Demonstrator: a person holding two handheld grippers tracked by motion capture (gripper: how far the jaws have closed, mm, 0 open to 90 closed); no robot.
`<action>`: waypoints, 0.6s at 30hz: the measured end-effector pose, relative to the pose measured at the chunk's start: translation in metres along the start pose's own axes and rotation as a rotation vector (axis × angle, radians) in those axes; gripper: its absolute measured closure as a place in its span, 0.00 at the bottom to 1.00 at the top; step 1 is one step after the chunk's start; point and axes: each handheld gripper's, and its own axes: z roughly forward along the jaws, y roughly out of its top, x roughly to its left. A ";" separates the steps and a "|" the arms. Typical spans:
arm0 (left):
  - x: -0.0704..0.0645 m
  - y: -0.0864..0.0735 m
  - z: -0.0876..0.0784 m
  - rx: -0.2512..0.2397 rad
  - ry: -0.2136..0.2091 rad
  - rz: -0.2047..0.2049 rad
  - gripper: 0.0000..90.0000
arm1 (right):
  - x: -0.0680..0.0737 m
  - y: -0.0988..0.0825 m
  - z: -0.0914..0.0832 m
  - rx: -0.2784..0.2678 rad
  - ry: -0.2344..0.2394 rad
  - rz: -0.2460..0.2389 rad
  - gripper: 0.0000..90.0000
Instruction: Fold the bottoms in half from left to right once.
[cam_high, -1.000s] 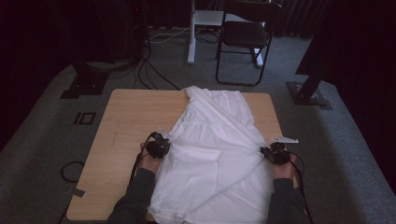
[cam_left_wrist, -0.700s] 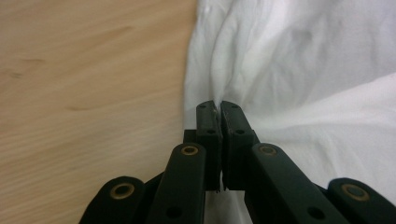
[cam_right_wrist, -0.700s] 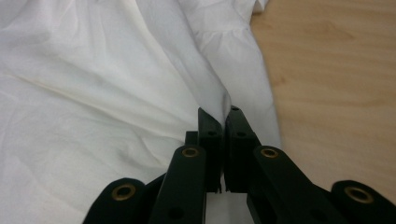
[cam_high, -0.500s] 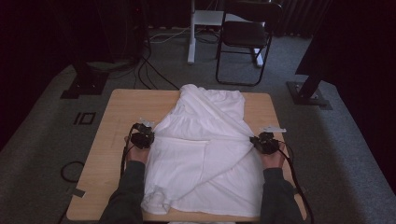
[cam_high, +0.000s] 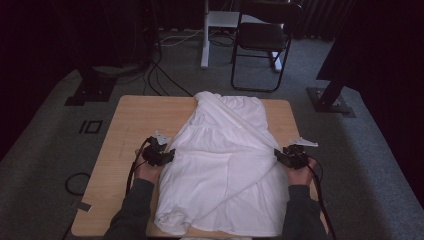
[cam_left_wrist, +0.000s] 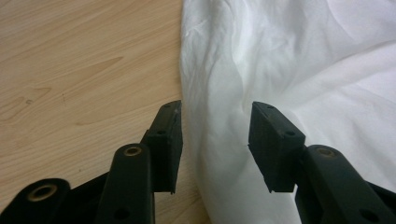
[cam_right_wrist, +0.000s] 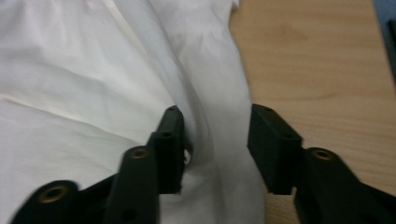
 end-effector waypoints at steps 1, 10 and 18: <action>0.000 0.000 0.000 0.000 0.000 0.000 0.61 | 0.000 0.000 0.000 0.000 0.000 0.000 0.60; -0.009 -0.010 -0.007 -0.021 -0.019 0.012 0.55 | 0.044 0.005 -0.009 -0.022 0.121 -0.129 0.57; -0.009 -0.017 -0.014 -0.037 -0.027 -0.002 0.54 | 0.088 0.007 0.014 0.024 0.221 -0.228 0.56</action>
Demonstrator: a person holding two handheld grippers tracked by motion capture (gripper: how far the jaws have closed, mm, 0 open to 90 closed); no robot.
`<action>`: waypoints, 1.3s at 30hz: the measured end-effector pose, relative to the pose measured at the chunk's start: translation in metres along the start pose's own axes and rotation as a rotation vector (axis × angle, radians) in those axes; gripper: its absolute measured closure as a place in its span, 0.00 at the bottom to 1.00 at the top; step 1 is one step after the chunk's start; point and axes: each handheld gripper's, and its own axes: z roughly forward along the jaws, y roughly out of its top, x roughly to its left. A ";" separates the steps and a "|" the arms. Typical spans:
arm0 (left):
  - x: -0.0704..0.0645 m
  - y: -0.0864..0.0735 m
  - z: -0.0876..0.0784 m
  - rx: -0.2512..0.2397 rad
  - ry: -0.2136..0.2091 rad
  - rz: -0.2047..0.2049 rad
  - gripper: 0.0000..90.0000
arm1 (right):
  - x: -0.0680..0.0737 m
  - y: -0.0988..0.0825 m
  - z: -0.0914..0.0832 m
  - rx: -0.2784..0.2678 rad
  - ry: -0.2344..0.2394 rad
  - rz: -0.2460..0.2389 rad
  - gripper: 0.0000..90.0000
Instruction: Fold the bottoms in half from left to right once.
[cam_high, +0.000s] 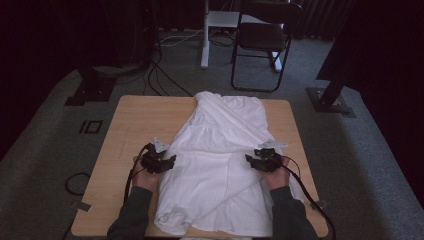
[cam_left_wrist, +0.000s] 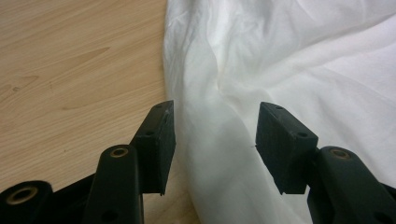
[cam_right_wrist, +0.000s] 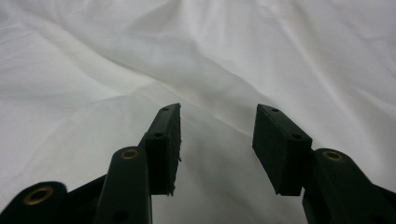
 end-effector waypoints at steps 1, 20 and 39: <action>0.000 0.000 -0.001 -0.002 -0.002 -0.001 0.54 | 0.002 0.001 0.003 0.004 0.009 0.000 0.55; -0.002 -0.010 -0.005 -0.007 -0.017 -0.010 0.53 | 0.023 0.006 0.012 0.060 0.047 -0.092 0.99; -0.012 -0.012 -0.011 -0.022 -0.037 0.010 0.53 | -0.011 -0.066 -0.132 -0.086 -0.070 0.005 0.99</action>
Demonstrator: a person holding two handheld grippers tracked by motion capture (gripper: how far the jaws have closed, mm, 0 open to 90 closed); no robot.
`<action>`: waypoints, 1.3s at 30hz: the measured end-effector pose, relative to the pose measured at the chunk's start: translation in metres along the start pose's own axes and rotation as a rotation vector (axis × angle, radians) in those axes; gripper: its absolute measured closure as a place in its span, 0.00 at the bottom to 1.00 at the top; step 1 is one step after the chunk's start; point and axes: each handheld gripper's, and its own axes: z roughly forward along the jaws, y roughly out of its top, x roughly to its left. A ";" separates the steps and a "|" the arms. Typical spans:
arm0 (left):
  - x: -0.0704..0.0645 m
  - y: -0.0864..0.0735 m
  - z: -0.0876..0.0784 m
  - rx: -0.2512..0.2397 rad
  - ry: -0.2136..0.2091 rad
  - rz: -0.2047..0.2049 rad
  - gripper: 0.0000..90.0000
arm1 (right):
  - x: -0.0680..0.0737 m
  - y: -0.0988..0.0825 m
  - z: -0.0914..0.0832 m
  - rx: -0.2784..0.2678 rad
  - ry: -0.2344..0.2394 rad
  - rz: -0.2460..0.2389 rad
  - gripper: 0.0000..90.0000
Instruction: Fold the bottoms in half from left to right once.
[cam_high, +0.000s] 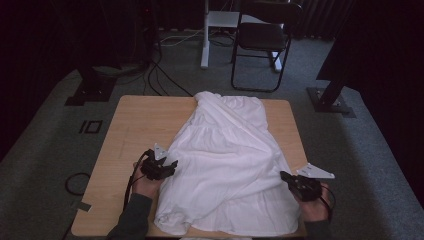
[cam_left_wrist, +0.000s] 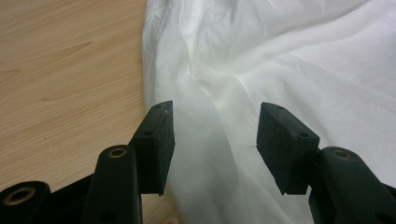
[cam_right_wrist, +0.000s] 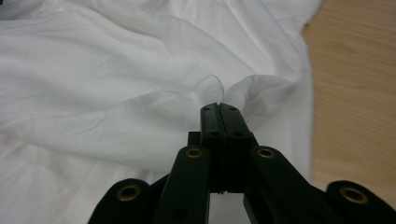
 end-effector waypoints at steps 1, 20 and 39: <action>0.000 0.000 0.000 0.000 0.000 -0.001 0.53 | -0.001 -0.004 -0.008 -0.009 -0.012 0.005 1.00; 0.009 0.002 0.000 -0.027 0.017 -0.031 0.50 | -0.011 -0.038 -0.034 -0.001 -0.029 0.050 0.65; 0.038 0.024 0.039 0.025 0.037 -0.105 0.50 | -0.028 0.068 0.123 0.009 0.017 0.020 0.66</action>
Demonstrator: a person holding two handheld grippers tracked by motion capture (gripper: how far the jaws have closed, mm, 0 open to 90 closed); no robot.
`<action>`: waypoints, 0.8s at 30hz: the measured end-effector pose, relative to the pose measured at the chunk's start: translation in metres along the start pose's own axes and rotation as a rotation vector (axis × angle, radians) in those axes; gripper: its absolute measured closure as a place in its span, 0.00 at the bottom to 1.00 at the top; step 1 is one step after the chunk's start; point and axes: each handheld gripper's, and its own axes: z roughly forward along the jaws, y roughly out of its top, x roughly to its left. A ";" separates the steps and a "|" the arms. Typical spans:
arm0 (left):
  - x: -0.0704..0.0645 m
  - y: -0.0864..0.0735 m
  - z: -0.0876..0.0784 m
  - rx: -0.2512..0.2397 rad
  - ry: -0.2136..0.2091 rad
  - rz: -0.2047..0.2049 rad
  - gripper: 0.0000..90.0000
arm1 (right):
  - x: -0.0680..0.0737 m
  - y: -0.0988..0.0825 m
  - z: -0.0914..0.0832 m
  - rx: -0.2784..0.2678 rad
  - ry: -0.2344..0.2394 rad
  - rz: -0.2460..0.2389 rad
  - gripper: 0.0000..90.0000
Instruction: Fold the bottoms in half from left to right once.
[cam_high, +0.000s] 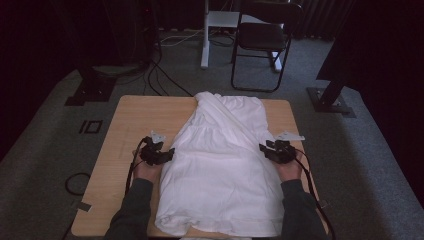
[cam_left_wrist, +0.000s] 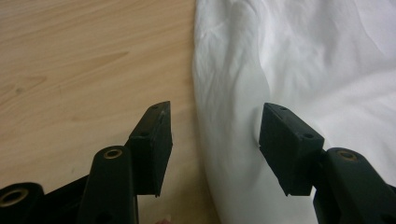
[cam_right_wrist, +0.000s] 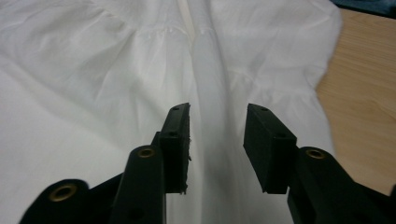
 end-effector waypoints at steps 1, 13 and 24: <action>0.001 0.001 0.004 0.012 0.000 -0.003 0.50 | 0.001 0.003 0.008 0.011 0.000 -0.004 0.65; 0.002 -0.005 0.025 0.069 -0.048 0.016 0.91 | 0.004 0.019 0.044 0.104 -0.056 -0.024 0.99; -0.001 -0.022 -0.044 -0.030 -0.048 0.058 0.99 | -0.021 0.000 -0.039 0.015 -0.146 0.022 1.00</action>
